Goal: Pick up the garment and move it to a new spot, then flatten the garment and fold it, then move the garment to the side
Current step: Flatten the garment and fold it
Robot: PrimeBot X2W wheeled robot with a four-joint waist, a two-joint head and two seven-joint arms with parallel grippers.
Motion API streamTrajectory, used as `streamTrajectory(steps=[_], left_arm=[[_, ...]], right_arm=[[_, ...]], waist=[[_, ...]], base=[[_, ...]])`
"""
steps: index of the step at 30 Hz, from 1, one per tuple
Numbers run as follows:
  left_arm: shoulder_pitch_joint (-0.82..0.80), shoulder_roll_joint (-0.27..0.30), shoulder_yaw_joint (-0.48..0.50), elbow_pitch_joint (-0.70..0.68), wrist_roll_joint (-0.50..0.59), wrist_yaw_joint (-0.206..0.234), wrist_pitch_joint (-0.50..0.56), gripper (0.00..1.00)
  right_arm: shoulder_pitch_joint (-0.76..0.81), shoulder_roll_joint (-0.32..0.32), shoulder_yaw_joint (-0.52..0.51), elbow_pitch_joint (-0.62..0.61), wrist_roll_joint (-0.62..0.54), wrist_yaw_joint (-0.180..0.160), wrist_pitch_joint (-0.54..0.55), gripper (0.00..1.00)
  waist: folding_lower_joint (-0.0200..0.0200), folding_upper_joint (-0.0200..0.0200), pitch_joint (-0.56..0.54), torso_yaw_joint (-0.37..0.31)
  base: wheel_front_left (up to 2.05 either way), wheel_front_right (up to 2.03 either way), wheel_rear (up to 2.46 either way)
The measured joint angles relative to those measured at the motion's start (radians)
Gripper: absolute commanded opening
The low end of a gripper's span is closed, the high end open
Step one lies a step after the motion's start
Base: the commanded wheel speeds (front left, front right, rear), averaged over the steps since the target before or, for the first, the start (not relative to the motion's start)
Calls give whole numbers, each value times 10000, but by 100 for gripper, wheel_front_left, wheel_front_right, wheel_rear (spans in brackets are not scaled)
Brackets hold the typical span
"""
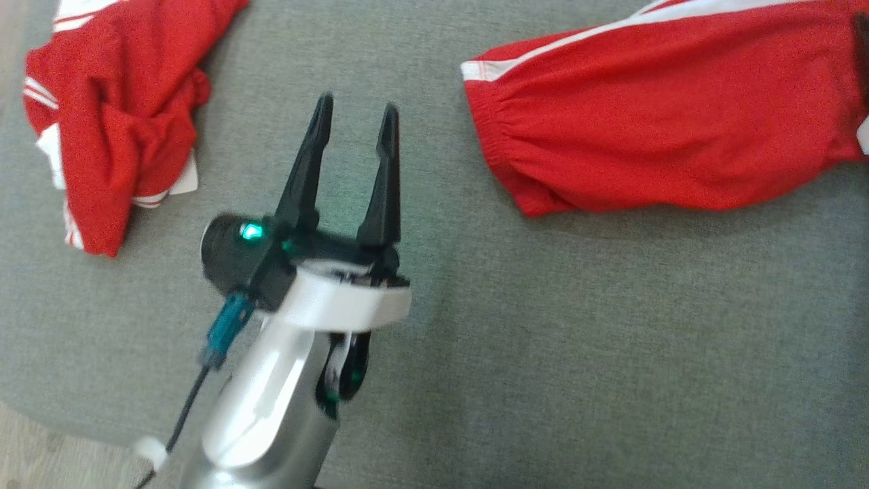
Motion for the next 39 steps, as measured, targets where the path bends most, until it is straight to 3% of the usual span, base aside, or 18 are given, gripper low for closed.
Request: streamTrajectory(steps=[1, 2, 3, 9, 16, 27, 32, 39], left_arm=[[0, 0, 0, 0, 0, 0, 0, 100], [221, 2, 59, -67, 94, -2, 0, 100], [434, 4, 117, -144, 184, 2, 0, 100], [1282, 15, 581, -495, 456, 92, 0, 100], [1681, 38, 922, -593, 920, -17, 0, 100], [1711, 46, 1064, -546, 1162, -293, 0, 100], [1707, 48, 1057, -407, 1162, -366, 0, 100], [1708, 48, 1012, -198, 1149, -364, 0, 100]], right_arm=[[0, 0, 0, 0, 0, 0, 0, 46], [11, -10, -6, 19, 234, 0, 209, 11], [58, -12, 0, 8, 443, 0, 353, 0], [797, 107, -10, -190, 1135, 0, 205, 0], [1342, 171, -127, -159, 1216, 0, -520, 0], [1655, -1060, -851, -410, 656, 0, -1005, 0], [1562, -792, -936, -1076, 426, 0, -767, 0], [1375, 178, -1225, -3003, 443, 0, 12, 0]], waist=[[0, 0, 0, 0], [0, 0, -62, 48], [1, 0, -129, 88], [1, 0, -591, 50], [2, 0, -1018, -659], [1, 0, -1231, -1928], [3, 0, -1181, -2179], [3, 0, -1464, -2175]], base=[[0, 0, 0], [0, 0, 0], [0, 0, 0], [0, 0, 0], [0, 0, 0], [0, 0, 0], [0, 0, 0], [0, 0, 0]])
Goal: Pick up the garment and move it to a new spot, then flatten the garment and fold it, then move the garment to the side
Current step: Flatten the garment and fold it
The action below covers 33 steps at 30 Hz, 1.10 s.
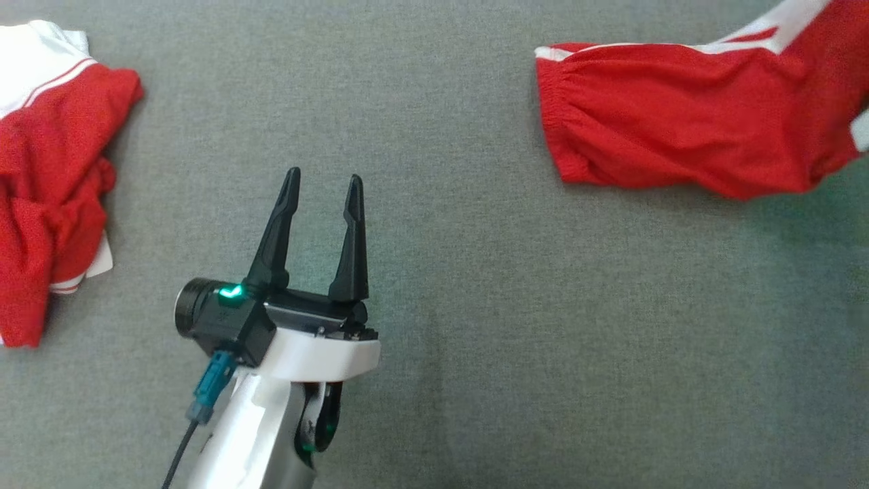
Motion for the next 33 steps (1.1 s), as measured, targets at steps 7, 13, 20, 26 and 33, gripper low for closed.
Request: streamTrajectory(steps=[7, 13, 20, 26, 33], left_arm=[[43, 0, -50, 25, -178, 13, 0, 100], [60, 0, -98, 35, -268, 15, 0, 100], [63, 2, -236, 94, -366, 82, 0, 100], [322, 4, -46, 56, -351, 176, 0, 100], [1263, 17, 316, -150, -115, 278, 0, 100]], right_arm=[[618, 1582, -286, -2303, -23, 0, 892, 0], [1473, 3574, 29, -2857, -512, 0, 1298, 0], [2084, 4495, 267, -2456, -617, 0, 130, 100], [2281, 4335, 77, -2834, -915, 0, -1193, 100], [4117, 3010, 12, -2986, -1139, 0, -3325, 100]], waist=[[-1, 0, -236, 254], [-1, 0, -275, 545], [0, 0, -311, 872], [0, 0, -652, 775], [-2, 0, -1503, 530]], base=[[0, 0, 0], [0, 0, 0], [0, 0, 0], [0, 0, 0], [0, 0, 0]])
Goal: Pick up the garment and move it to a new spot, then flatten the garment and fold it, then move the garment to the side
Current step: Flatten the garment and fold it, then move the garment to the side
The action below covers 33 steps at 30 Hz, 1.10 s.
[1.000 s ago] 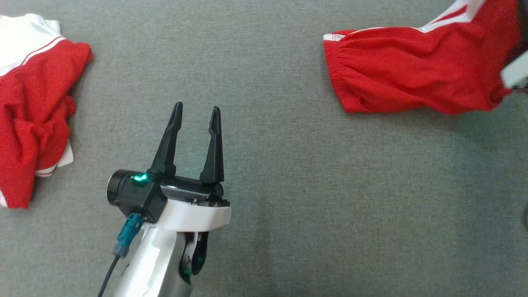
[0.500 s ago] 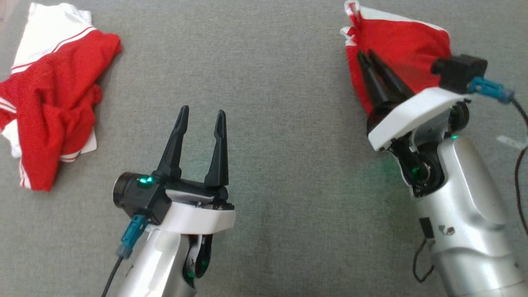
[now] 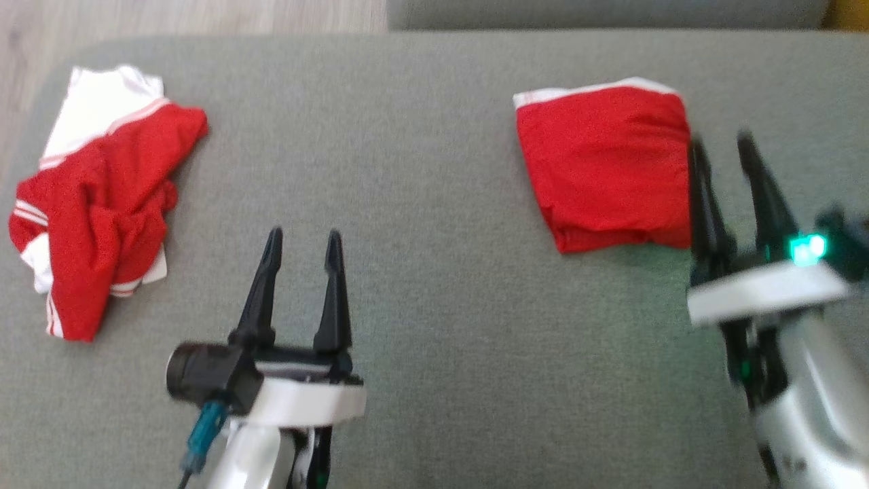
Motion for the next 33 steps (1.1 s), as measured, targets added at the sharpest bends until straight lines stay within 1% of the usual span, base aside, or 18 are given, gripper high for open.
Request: streamTrajectory(steps=[3, 7, 11, 14, 16, 25, 33], left_arm=[[503, 6, 125, -125, 159, 79, 0, 100], [1285, 15, 357, -307, 435, 182, 0, 100], [1996, 35, 407, -247, 619, 58, 0, 100], [2427, 40, 581, -157, 907, -113, 0, 100], [2613, 61, 715, -132, 1066, -121, 0, 100], [2692, 67, 932, -21, 1365, -192, 0, 100], [2740, 67, 959, 169, 1361, -84, 0, 100]], right_arm=[[950, -234, 104, 297, -418, 0, -372, 100], [1957, -192, -90, 405, -1193, 0, -464, 100], [2842, 167, -667, 142, -2128, 0, -466, 100], [3546, 508, -796, 92, -2596, 0, -466, 100], [3856, 667, -796, 79, -2809, 0, -466, 100], [3972, 882, -867, 29, -3191, 0, -466, 100], [3976, 915, -869, 40, -3279, 0, -466, 100]], waist=[[0, 0, -440, -86], [-1, 0, -989, -195], [-1, 0, -1489, -271], [-2, 0, -1832, -315], [-2, 0, -1991, -365], [1, 0, -2268, -535], [1, 0, -2353, -496]], base=[[0, 0, 0], [0, 0, 0], [0, 0, 0], [0, 0, 0], [0, 0, 0], [0, 0, 0], [0, 0, 0]])
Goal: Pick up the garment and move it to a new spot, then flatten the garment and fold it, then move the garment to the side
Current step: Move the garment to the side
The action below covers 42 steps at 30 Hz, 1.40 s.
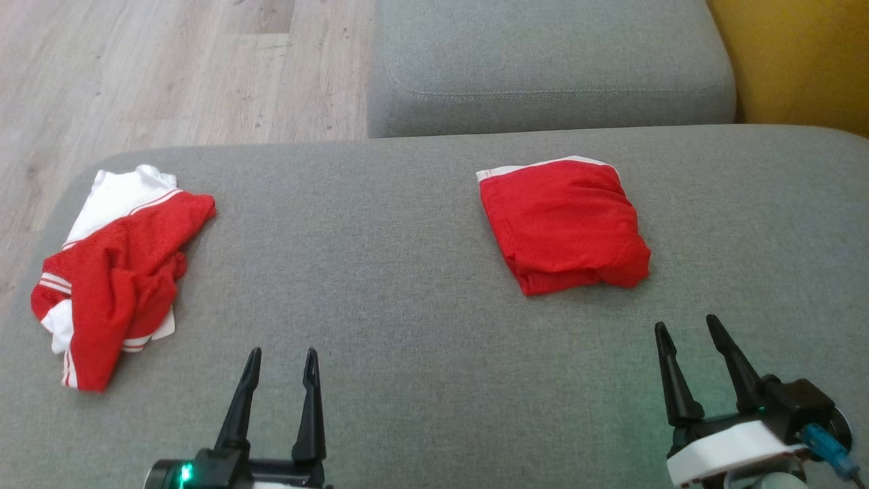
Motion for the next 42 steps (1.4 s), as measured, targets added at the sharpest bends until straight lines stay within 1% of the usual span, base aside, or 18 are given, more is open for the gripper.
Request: streamTrajectory(steps=[4, 9, 11, 23, 30, 32, 35, 39, 41, 42], left_arm=[[84, 0, 8, 48, -15, 146, 0, 100], [91, 0, 21, 174, -205, 180, 0, 100], [90, 0, 27, 182, -263, 263, 0, 100], [87, 0, 44, 167, -280, 265, 0, 100], [-56, 0, 21, 0, -282, 267, 2, 100], [-255, 0, 2, -77, -299, 297, 2, 100], [-685, -2, -94, -217, -385, 349, 0, 100], [-1195, -4, -263, -366, -387, 431, 0, 100], [-1373, -8, -345, -401, -468, 439, 0, 100], [-1555, -8, -439, -451, -487, 476, 0, 100]], right_arm=[[0, 8, 2, 0, -13, 0, 0, 100], [-1, 10, 2, 4, -115, 0, 0, 100], [-1, 15, 0, 6, -117, 0, 0, 100], [-3, 77, -123, 75, -209, 0, 0, 100], [-160, 77, -268, 228, -378, 0, 0, 100], [-523, 59, -309, 364, -378, 0, 0, 100], [-1475, -29, -422, 646, -337, 0, 0, 100], [-2992, -209, -445, 1475, -2, 0, 96, 100], [-3749, -412, -364, 1900, 255, 0, 571, 100], [-4480, -652, -257, 2243, 627, 0, 1116, 100]], waist=[[0, 0, 17, -10], [0, 0, 103, -24], [0, 0, 137, -31], [0, 0, 326, -48], [0, 0, 835, 26], [1, 0, 1100, 49], [3, 0, 1554, 85], [4, 0, 2181, 139], [4, 0, 2487, 171], [4, 0, 2772, 215]], base=[[0, 0, 0], [0, 0, 0], [0, 0, 0], [0, 0, 0], [0, 0, 0], [0, 0, 0], [0, 0, 0], [0, 0, 0], [0, 0, 0], [0, 0, 0]])
